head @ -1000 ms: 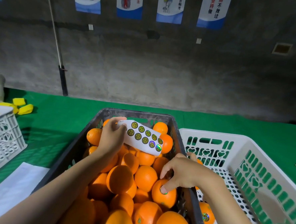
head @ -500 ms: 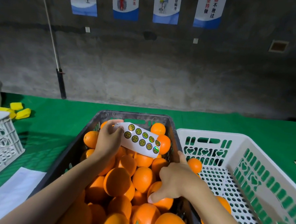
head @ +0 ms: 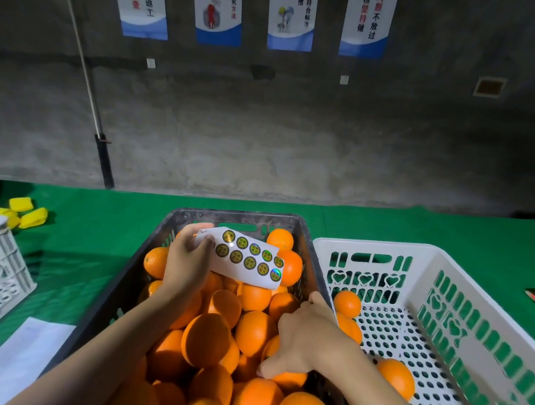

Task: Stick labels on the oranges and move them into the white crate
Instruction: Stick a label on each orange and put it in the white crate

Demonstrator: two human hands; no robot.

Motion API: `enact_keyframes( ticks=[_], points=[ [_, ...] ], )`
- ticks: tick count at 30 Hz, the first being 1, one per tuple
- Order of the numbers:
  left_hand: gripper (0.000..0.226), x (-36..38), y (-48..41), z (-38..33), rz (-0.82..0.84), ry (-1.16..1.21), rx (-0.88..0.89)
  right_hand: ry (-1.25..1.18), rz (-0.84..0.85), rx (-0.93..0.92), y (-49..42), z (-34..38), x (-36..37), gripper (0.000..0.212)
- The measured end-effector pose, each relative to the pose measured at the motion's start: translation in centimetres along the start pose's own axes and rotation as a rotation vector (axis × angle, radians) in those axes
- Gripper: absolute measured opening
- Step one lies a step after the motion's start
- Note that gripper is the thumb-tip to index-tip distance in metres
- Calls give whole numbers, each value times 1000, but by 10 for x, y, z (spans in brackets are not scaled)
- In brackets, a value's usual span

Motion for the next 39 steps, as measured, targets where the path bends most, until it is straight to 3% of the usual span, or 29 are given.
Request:
enact_keyframes(
  ticks=[4, 7, 9, 12, 14, 17, 20, 23, 26, 39],
  points=[
    [23, -6, -2, -6, -93, 9, 22, -237, -163, -21, 9, -7, -10, 59],
    [20, -11, -5, -9, -167, 59, 22, -750, -199, -64, 14, -24, -28, 47],
    [21, -12, -5, -8, -169, 83, -3, -1130, -337, -85, 14, -39, -41, 41],
    [28, -10, -5, -6, -128, 60, -17, -1601, -683, 103, 11, -73, -43, 34],
    [29, -9, -4, -6, -112, 59, -13, -1732, -811, 314, 8, -101, -31, 34],
    [28, -7, -3, -6, -78, 36, -6, -1718, -851, 580, 3, -144, 1, 46],
    [28, -5, -3, -3, -51, 21, -18, -1390, -655, 736, -8, -162, 45, 56],
    [27, -2, -1, -1, -34, 24, -27, -1006, -383, 739, -20, -159, 83, 58],
    [24, -2, -1, -2, -33, 31, -28, -840, -340, 727, -27, -158, 89, 44],
    [17, 1, 3, -3, 22, 87, -20, -715, -246, 775, -37, -179, 106, 24]
  ],
)
Point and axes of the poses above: each hand's wrist, its own y-axis away from the middle knuckle, its own x-axis out of the palm, z = x × y, the point moved 4 cm from there along -y, towards the middle knuckle, and after that the axes turned 1 degree about -y, right-handed, at the moved point
